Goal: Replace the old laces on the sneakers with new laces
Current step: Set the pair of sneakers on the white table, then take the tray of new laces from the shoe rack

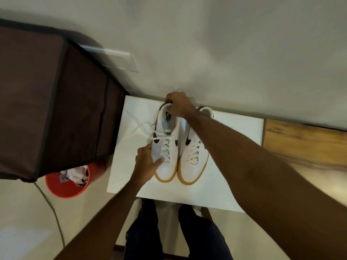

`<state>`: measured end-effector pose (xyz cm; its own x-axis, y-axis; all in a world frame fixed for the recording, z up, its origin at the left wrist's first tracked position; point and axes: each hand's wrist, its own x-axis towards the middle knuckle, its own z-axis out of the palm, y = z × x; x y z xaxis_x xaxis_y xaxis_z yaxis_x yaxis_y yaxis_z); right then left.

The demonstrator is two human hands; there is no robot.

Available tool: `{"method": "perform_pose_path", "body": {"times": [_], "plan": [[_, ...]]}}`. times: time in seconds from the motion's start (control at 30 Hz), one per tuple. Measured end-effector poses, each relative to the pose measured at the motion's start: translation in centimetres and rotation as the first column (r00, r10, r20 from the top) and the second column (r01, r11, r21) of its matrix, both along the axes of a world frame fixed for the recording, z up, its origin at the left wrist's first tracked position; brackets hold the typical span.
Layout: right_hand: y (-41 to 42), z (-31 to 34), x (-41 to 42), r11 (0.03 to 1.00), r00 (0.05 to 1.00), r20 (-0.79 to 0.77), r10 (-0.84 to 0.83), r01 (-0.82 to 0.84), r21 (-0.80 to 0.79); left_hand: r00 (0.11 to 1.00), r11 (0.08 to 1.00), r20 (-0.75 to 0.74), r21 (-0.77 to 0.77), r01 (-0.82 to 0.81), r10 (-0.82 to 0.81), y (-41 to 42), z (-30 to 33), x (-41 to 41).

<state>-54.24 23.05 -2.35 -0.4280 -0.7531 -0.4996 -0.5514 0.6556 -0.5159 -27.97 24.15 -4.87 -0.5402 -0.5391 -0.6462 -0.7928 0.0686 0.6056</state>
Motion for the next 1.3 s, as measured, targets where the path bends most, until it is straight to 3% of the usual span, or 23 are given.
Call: {"method": "perform_pose_path", "body": {"times": [0.1,0.2,0.23,0.3,0.37,0.43,0.5,0.73,0.93,0.97,1.03,1.13,1.2,1.3], "plan": [[3.8,1.9,0.0,0.973,0.983,0.033,-0.183,0.186,-0.135,1.000,0.999,-0.009,0.046,0.024,-0.023,-0.6,0.6,-1.4],[10.7,3.8,2.6,0.788,0.811,-0.128,-0.571,0.499,-0.361,0.999,0.999,0.003,0.031,0.032,-0.032,-1.3,-1.8,-1.8],[12.8,4.1,3.6,0.721,0.728,-0.132,-0.672,0.604,-0.339,0.999,0.999,0.017,0.023,0.034,-0.035,-1.4,-3.5,-1.6],[16.1,2.8,5.3,0.601,0.602,-0.002,-0.798,0.797,-0.066,0.997,0.998,0.056,-0.020,0.051,-0.050,-1.1,-3.2,-2.5],[17.6,0.7,6.7,0.537,0.501,0.207,-0.840,0.821,0.192,0.995,0.995,0.072,-0.062,0.072,-0.068,-0.3,-0.3,-3.9],[18.3,-2.0,7.6,0.588,0.525,0.295,-0.798,0.785,0.195,0.994,0.994,0.092,-0.082,0.067,-0.059,0.5,0.6,-4.9],[18.5,-4.4,8.3,0.644,0.598,0.261,-0.757,0.751,0.148,0.991,0.990,0.116,-0.120,0.077,-0.063,0.8,0.2,-5.0],[15.4,-2.5,11.0,0.730,0.700,0.224,-0.678,0.676,0.099,0.976,0.955,0.108,-0.210,0.208,-0.189,-0.5,-0.4,-2.6],[13.9,-2.3,12.1,0.747,0.717,0.215,-0.663,0.654,0.123,0.998,0.991,0.007,-0.118,0.066,-0.065,-1.1,0.3,-0.7],[13.8,-1.6,12.5,0.746,0.723,0.187,-0.665,0.653,0.127,0.999,0.996,-0.022,-0.088,0.025,-0.027,-1.1,0.6,-0.1],[14.0,0.3,13.6,0.785,0.789,-0.011,-0.614,0.612,0.096,0.998,0.998,-0.058,-0.054,0.012,-0.016,-1.0,1.3,1.0],[13.8,4.6,17.7,0.934,0.905,-0.236,-0.353,0.354,-0.039,0.999,0.997,-0.004,-0.060,0.042,-0.043,-1.2,4.9,4.5],[13.0,6.6,20.6,0.989,0.965,-0.219,-0.144,0.131,-0.075,0.999,0.995,0.013,-0.097,0.035,-0.034,-1.6,7.0,7.1],[9.3,9.5,25.1,0.979,0.980,-0.125,0.153,-0.168,-0.117,0.994,0.980,-0.034,-0.170,-0.104,0.099,-3.7,9.2,12.0]]}}
